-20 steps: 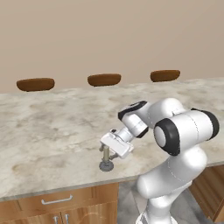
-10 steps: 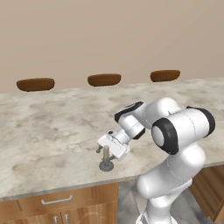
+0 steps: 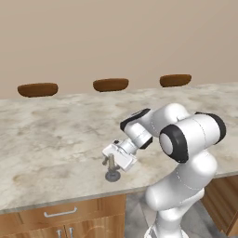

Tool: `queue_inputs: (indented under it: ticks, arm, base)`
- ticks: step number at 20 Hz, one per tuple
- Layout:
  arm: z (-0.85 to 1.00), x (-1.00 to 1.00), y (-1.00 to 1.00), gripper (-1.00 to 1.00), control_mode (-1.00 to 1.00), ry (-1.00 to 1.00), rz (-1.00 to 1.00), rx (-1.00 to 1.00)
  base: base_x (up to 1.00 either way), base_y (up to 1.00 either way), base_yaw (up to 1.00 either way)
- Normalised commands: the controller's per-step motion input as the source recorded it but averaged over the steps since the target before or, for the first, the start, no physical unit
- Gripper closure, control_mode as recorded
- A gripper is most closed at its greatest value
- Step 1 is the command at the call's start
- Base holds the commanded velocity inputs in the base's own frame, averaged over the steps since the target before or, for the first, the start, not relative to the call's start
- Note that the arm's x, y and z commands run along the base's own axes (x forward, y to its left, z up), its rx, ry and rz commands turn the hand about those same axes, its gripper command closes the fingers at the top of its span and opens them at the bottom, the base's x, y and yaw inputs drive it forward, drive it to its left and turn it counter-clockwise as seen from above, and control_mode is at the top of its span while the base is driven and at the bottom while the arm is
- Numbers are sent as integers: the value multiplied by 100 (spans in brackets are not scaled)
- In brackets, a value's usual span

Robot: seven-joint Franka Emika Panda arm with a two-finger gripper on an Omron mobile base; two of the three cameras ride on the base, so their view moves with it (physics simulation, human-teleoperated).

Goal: Pick the candle and candle from the dining table and place them in the open cabinet. Close the cabinet after placing the objects.

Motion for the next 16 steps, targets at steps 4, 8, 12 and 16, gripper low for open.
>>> queue_inputs:
  ticks: [4, 8, 12, 16]
  arm:
    - [0, 0, 2, 100, -100, 10, 0, 0]
    - [15, -6, 4, 100, -100, 7, -1, 0]
    - [38, -15, 1, 100, -100, 0, -4, 0]
    - [44, -22, 0, 100, -100, 1, -12, 0]
  base:
    - [0, 0, 0]
    - [0, 0, 0]
    - [0, 0, 0]
    - [0, 0, 0]
